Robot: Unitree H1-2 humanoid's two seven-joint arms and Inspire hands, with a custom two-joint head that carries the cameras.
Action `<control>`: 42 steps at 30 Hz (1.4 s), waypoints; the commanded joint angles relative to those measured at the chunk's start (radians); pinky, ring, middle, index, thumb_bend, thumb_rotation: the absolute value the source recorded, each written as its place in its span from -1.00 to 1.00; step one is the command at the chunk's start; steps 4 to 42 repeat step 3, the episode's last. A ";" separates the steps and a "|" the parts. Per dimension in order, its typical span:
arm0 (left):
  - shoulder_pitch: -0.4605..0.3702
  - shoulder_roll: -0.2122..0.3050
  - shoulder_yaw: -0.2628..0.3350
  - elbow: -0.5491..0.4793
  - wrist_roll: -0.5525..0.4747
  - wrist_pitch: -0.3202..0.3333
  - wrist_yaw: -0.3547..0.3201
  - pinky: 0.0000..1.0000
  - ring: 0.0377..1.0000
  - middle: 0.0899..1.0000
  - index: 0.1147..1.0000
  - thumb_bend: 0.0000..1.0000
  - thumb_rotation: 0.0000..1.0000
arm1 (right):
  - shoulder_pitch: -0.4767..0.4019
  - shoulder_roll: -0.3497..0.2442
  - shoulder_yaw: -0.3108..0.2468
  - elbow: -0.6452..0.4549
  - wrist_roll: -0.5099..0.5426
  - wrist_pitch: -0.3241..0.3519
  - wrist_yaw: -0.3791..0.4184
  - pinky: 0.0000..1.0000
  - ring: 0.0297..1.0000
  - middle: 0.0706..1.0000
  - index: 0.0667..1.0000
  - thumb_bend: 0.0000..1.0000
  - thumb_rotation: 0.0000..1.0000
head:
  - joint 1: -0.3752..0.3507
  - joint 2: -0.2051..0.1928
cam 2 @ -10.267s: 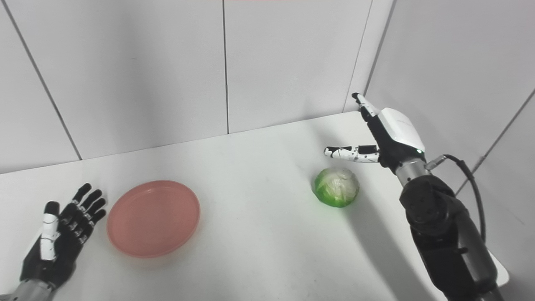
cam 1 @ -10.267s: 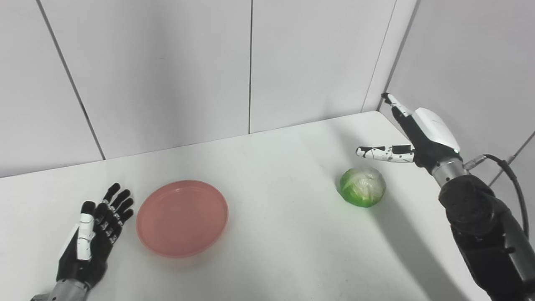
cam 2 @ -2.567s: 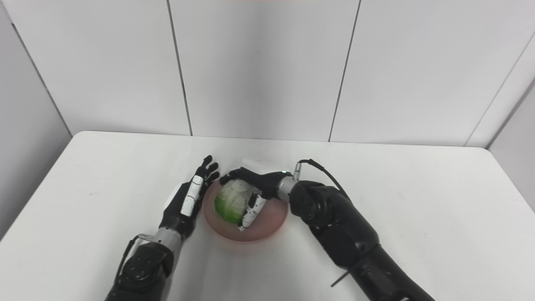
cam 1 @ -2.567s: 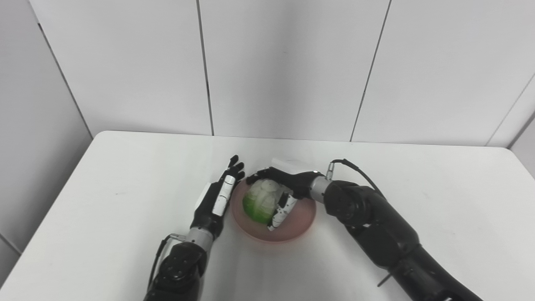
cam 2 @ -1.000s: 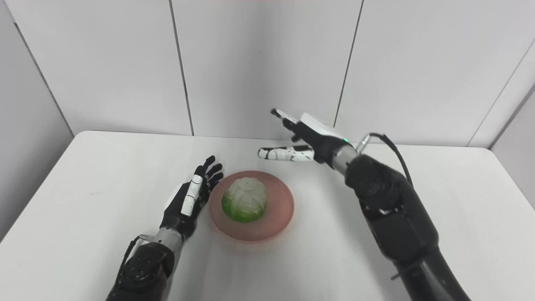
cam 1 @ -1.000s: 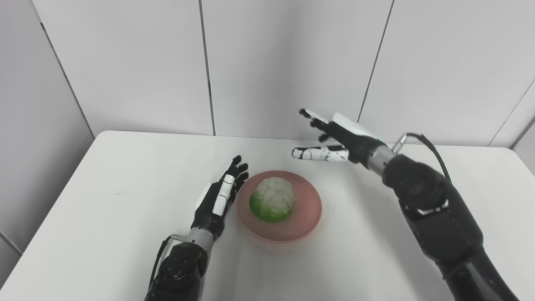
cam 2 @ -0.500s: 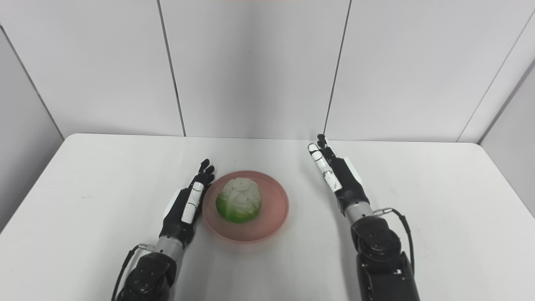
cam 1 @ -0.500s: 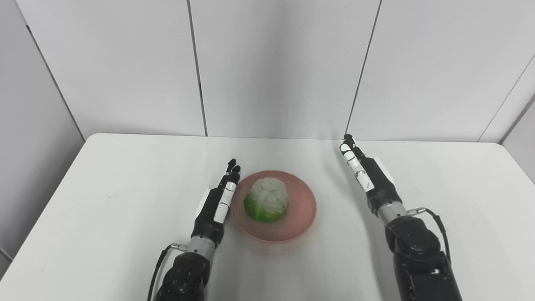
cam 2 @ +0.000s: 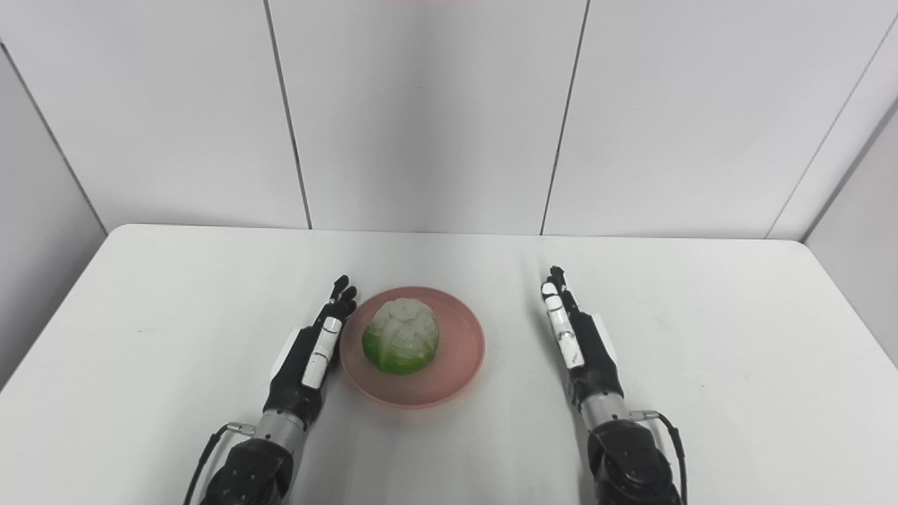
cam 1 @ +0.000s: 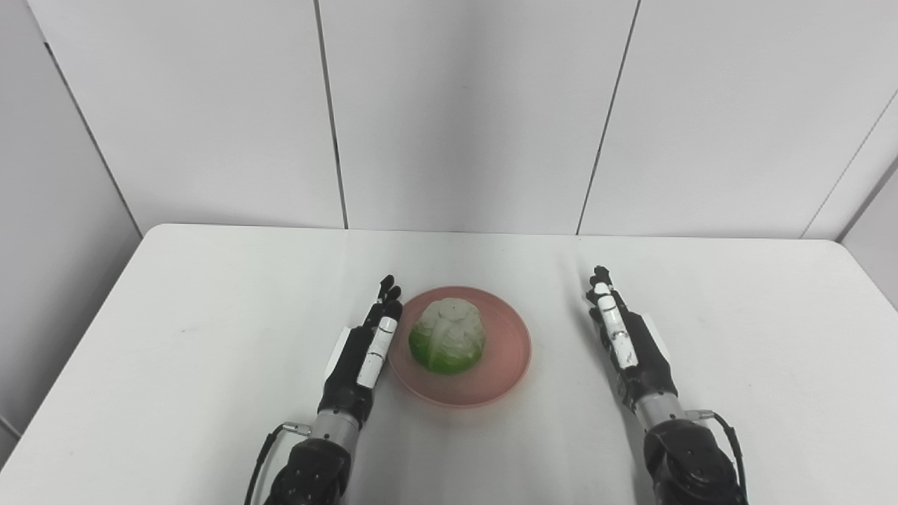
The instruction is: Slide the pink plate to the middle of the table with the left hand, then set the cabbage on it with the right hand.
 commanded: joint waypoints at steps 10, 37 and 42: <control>0.029 0.001 0.009 0.005 0.019 0.042 0.013 1.00 1.00 1.00 1.00 0.61 1.00 | -0.001 -0.001 0.010 0.001 0.034 -0.059 0.014 1.00 1.00 1.00 1.00 -0.33 1.00 | 0.001 0.001; 0.029 0.001 0.009 0.005 0.019 0.042 0.013 1.00 1.00 1.00 1.00 0.61 1.00 | -0.001 -0.001 0.010 0.001 0.034 -0.059 0.014 1.00 1.00 1.00 1.00 -0.33 1.00 | 0.001 0.001; 0.029 0.001 0.009 0.005 0.019 0.042 0.013 1.00 1.00 1.00 1.00 0.61 1.00 | -0.001 -0.001 0.010 0.001 0.034 -0.059 0.014 1.00 1.00 1.00 1.00 -0.33 1.00 | 0.001 0.001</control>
